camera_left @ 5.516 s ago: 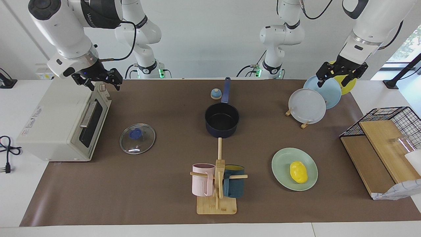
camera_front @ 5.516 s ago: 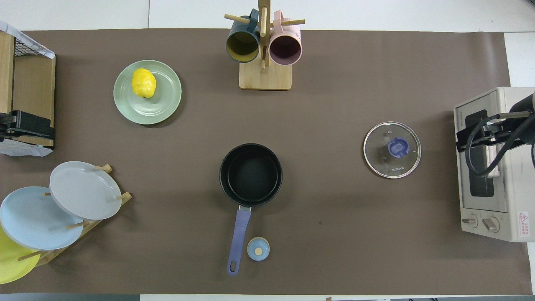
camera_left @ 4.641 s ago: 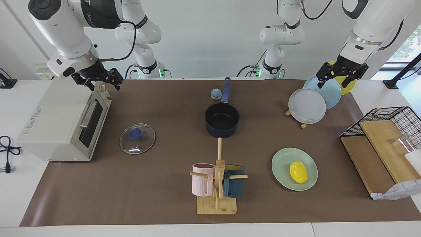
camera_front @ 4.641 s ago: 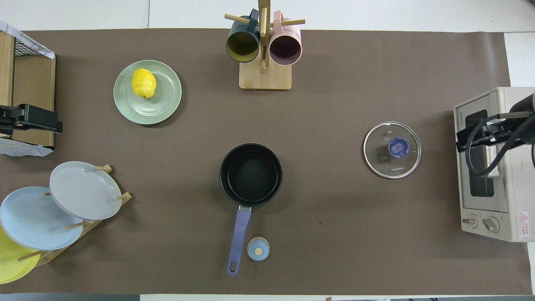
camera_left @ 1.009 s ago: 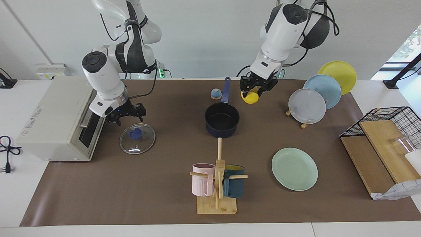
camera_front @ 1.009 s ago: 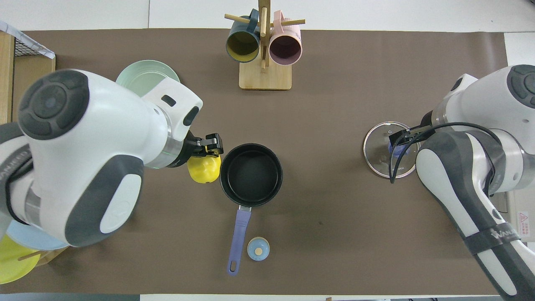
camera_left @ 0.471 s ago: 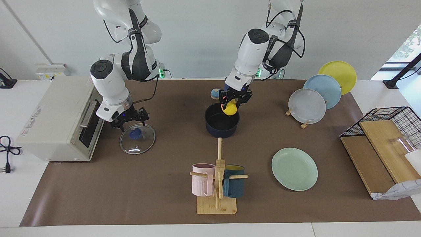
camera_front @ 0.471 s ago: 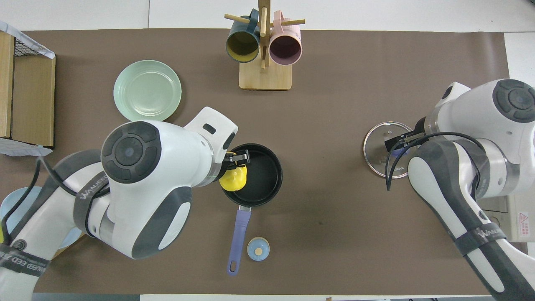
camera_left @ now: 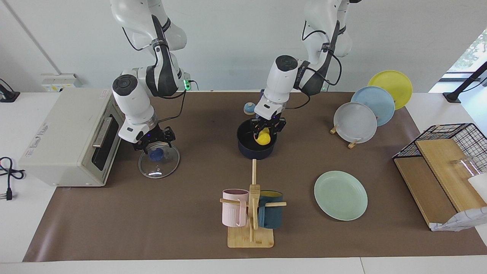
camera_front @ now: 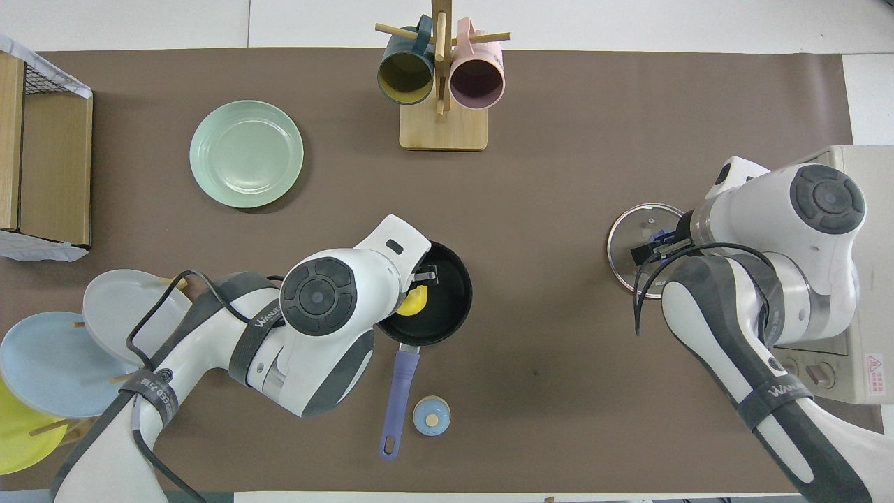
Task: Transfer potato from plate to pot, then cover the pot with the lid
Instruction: 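Lower the potato into the black pot and open the left gripper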
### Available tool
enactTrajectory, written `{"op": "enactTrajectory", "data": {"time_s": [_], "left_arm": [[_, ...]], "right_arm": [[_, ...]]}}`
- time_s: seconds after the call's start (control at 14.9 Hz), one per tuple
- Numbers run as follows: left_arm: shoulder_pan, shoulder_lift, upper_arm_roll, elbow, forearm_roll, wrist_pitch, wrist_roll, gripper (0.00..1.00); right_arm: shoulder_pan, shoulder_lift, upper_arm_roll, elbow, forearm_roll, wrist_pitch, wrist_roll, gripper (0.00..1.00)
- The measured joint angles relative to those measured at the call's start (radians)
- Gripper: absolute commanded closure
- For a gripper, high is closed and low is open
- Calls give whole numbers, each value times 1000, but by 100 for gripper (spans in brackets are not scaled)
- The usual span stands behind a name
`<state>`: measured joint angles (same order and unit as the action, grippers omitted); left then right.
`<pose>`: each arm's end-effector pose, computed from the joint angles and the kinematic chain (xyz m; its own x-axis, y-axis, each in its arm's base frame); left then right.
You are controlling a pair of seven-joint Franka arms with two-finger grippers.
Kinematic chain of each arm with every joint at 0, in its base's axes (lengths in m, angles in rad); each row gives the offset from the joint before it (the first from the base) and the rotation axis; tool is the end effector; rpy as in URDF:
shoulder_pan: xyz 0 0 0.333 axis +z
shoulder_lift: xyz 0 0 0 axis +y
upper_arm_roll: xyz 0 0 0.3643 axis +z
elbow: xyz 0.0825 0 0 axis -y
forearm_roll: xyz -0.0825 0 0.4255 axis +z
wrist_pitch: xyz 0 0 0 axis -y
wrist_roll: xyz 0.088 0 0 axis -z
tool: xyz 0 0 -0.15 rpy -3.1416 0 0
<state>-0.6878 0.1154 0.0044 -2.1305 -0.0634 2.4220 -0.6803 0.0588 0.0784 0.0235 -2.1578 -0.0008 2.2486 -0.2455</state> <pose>0.4799 -0.3935 0.3516 0.9933 0.0484 0.1045 0.0326 -0.9885 0.1475 0.5843 0.0481 0.3430 0.9465 0.3223 0.0123 0.3223 -0.9466 0.0019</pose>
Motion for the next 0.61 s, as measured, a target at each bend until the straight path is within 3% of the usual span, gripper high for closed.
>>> {"op": "enactTrajectory", "data": {"time_s": [0.61], "left_arm": [[-52,10,0,-74,33,80,-48,100]], "right_arm": [[-6,41,-3,-4,0,59,-10,0]]}}
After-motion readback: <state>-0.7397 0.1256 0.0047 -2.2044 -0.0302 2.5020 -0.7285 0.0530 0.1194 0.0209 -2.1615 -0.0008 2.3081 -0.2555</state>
